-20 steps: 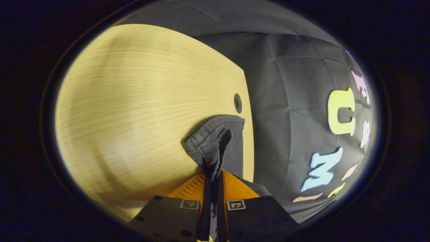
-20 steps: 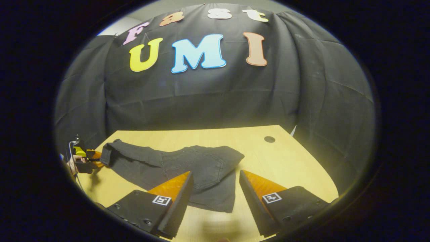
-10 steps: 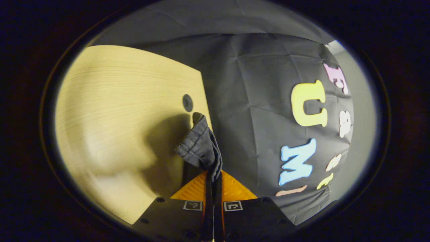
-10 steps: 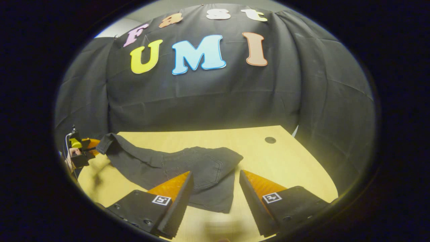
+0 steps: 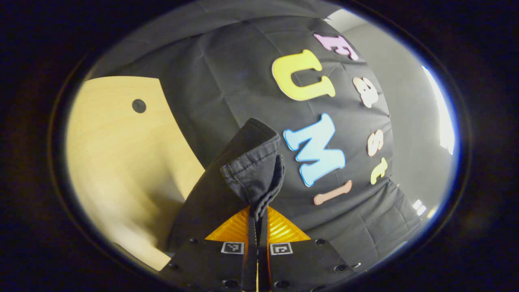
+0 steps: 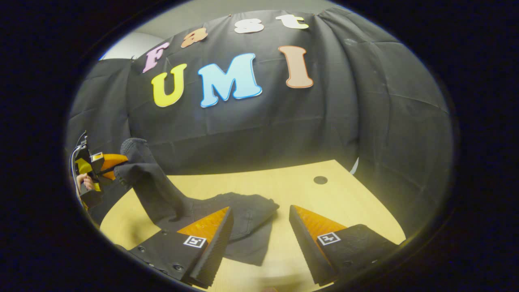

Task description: Grasp the waist and the cuffs of the jeans and fold them to make the two legs overlap; first hold the waist and fold one-third of the jeans toward the cuffs, then hold the cuffs and fold the remaining one-third in the same direction to finish folding.

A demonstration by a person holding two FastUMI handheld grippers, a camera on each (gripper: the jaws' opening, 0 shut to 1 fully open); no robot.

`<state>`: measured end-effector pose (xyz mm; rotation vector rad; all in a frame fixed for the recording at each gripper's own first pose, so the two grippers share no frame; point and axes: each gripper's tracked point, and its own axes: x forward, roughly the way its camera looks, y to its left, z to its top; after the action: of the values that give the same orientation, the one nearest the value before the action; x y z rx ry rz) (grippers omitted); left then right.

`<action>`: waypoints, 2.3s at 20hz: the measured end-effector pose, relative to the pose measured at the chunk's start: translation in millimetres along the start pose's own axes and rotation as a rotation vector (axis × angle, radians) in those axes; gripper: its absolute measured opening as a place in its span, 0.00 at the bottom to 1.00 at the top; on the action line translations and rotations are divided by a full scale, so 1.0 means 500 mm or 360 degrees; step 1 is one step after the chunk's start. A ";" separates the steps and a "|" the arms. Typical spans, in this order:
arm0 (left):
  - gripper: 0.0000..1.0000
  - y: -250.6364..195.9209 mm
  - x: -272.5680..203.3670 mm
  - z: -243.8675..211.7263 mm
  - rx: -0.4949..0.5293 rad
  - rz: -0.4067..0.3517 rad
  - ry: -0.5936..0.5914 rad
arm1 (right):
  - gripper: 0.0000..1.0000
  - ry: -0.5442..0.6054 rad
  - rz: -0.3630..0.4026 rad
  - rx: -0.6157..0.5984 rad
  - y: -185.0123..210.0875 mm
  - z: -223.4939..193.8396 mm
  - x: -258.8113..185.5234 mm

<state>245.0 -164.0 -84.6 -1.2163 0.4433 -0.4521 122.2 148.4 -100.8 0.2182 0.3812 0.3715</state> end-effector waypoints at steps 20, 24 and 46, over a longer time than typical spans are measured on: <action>0.10 -0.053 0.167 -0.655 0.0601 0.0247 0.0517 | 0.83 0.0016 0.0151 0.0021 -0.126 -0.019 -0.032; 0.09 -0.005 0.166 -0.729 0.0734 0.0362 0.0648 | 0.83 0.0026 0.0169 0.0045 -0.125 -0.020 -0.027; 0.97 -0.265 -0.171 -0.305 0.1725 0.0292 -0.0162 | 0.84 -0.0310 0.0001 -0.0051 0.001 0.082 -0.230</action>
<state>77.9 -273.7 5.2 -0.1453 0.1579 -0.3798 39.2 98.2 -26.3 0.2214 0.1833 0.3534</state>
